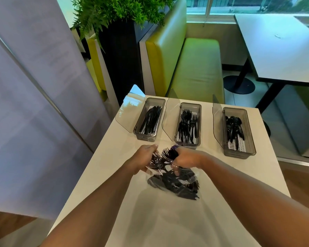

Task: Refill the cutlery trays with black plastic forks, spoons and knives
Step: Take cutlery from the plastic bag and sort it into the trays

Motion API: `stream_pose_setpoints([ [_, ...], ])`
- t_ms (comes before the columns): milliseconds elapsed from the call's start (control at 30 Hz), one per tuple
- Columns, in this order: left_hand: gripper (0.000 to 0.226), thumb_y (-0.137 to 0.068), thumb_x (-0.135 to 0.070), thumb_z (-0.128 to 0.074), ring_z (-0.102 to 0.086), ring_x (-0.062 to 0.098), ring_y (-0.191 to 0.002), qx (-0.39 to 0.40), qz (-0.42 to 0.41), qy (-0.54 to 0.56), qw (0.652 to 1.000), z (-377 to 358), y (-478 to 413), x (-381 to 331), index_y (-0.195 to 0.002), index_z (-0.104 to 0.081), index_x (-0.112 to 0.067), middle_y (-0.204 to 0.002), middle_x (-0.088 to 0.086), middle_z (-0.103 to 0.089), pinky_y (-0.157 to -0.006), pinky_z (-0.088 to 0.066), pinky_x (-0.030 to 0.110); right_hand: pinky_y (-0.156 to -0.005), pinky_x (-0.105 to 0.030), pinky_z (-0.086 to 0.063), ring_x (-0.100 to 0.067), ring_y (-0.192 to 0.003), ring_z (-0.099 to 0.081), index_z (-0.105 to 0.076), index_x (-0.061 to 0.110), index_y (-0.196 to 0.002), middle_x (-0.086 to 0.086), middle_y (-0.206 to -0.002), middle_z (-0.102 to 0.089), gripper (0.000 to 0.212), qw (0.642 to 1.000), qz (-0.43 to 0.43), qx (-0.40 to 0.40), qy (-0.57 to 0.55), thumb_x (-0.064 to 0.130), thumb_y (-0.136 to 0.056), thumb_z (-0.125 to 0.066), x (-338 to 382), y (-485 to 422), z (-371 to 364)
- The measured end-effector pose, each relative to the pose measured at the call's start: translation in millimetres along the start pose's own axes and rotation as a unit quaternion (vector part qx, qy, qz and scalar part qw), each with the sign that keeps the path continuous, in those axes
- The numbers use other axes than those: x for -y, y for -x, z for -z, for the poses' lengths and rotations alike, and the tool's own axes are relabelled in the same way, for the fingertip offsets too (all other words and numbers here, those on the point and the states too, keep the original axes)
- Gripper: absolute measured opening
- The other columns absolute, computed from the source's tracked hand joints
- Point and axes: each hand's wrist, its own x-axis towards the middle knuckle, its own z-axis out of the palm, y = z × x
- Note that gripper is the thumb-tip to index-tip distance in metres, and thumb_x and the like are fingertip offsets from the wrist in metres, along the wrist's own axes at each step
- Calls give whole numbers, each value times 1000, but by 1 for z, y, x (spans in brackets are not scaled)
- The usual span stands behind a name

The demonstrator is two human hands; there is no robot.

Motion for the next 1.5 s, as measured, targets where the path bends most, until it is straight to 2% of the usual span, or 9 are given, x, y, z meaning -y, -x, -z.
stream_pose_setpoints([
  [200, 39, -104, -46, -45, -65, 24, -72, 12, -16, -6, 1000, 0, -1, -4, -87, -66, -18, -90, 9, -64, -59, -59, 42, -92, -45, -56, -28, -97, -69, -64, 6, -110, -11, -102, -72, 42, 998, 8, -21, 59, 30, -81, -81, 4, -1, -4],
  [433, 34, -105, -37, -46, -62, 18, -57, -8, -27, -2, 1000, 4, -5, 0, -92, -66, -13, -88, 5, -68, -52, -56, 38, -89, -44, -57, -27, -96, -69, -70, 10, -101, -8, -96, -74, 36, 995, 2, -12, 101, 14, -69, -86, 6, 1, 6],
  [633, 38, -107, -40, -37, -75, 45, -82, 29, -8, 64, 997, 4, 2, -8, -103, -57, -8, -90, 15, -75, -60, -57, 40, -75, -31, -53, -21, -82, -62, -62, -1, -100, -10, -88, -64, 9, 997, 34, -54, 38, 1, -92, -60, 10, 8, 23],
  [800, 65, -104, -60, -26, -74, 41, -94, 111, 7, 75, 991, 9, 3, -2, -114, -58, -4, -105, 17, -77, -80, -57, 48, -68, -31, -46, -24, -79, -59, -60, -9, -106, -15, -87, -60, 30, 996, 4, -71, -60, -4, -77, -66, 4, 11, 36],
  [867, 67, -99, -65, -39, -75, 36, -97, 130, -21, 41, 990, 9, 3, 1, -119, -62, -6, -109, 12, -77, -81, -58, 48, -69, -29, -49, -21, -79, -62, -62, -4, -103, -13, -89, -64, 23, 993, 0, -68, -93, -5, -80, -67, 1, 12, 38],
  [967, 33, -88, -29, -77, -76, 31, -95, 131, -63, -5, 989, 9, 2, 7, -110, -65, -7, -106, 11, -77, -82, -58, 50, -65, -25, -53, -15, -77, -67, -59, 5, -102, -7, -89, -70, 21, 986, 12, -54, -157, -5, -85, -67, -4, 13, 38],
  [1133, 2, -91, -4, -70, -75, 28, -77, 177, -47, -73, 980, 13, -1, 16, -92, -69, -5, -95, 16, -78, -72, -61, 41, -74, -32, -55, -26, -78, -68, -63, 0, -94, -15, -81, -69, 9, 970, 75, -40, -226, -3, -90, -56, -6, 14, 41],
  [1267, 12, -92, 3, -59, -75, 38, -91, 275, 20, -104, 956, 15, 3, 18, -94, -70, -3, -98, 19, -76, -78, -60, 42, -71, -42, -55, -31, -65, -60, -59, 2, -91, -14, -66, -57, 8, 933, 102, -46, -343, -4, -90, -54, 4, 15, 39],
  [1500, 13, -88, 4, -63, -76, 34, -87, 321, 123, -127, 930, 23, 7, 23, -88, -69, -7, -101, 23, -73, -77, -62, 40, -53, -34, -45, -20, -48, -45, -60, 6, -93, -6, -59, -48, 9, 883, 97, -66, -455, 0, -94, -52, 26, 11, 34],
])
